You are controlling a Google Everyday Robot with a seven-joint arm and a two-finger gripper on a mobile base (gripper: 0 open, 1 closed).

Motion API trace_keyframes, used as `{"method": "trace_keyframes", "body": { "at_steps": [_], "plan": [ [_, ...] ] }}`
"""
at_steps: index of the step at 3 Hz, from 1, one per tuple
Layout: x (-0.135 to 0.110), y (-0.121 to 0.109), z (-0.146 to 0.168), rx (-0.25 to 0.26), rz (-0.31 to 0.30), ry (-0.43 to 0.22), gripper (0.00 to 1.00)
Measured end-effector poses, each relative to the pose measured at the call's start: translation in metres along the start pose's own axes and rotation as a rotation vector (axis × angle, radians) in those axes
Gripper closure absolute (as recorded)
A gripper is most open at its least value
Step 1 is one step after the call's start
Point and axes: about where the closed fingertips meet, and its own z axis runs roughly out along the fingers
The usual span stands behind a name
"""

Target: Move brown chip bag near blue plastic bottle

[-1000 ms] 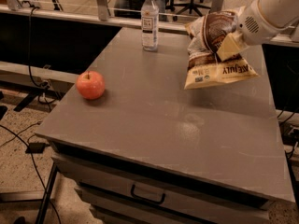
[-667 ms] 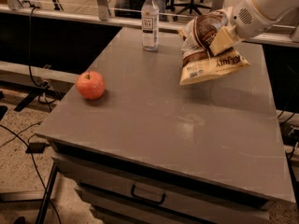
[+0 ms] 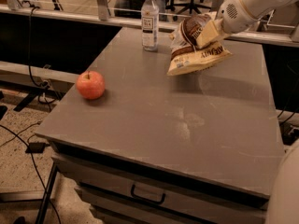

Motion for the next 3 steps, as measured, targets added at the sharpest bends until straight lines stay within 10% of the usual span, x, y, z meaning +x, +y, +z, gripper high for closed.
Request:
{"method": "trace_keyframes", "body": {
  "at_steps": [3],
  "plan": [
    [-0.022, -0.007, 0.041, -0.177, 0.150, -0.184, 1.00]
  ]
}}
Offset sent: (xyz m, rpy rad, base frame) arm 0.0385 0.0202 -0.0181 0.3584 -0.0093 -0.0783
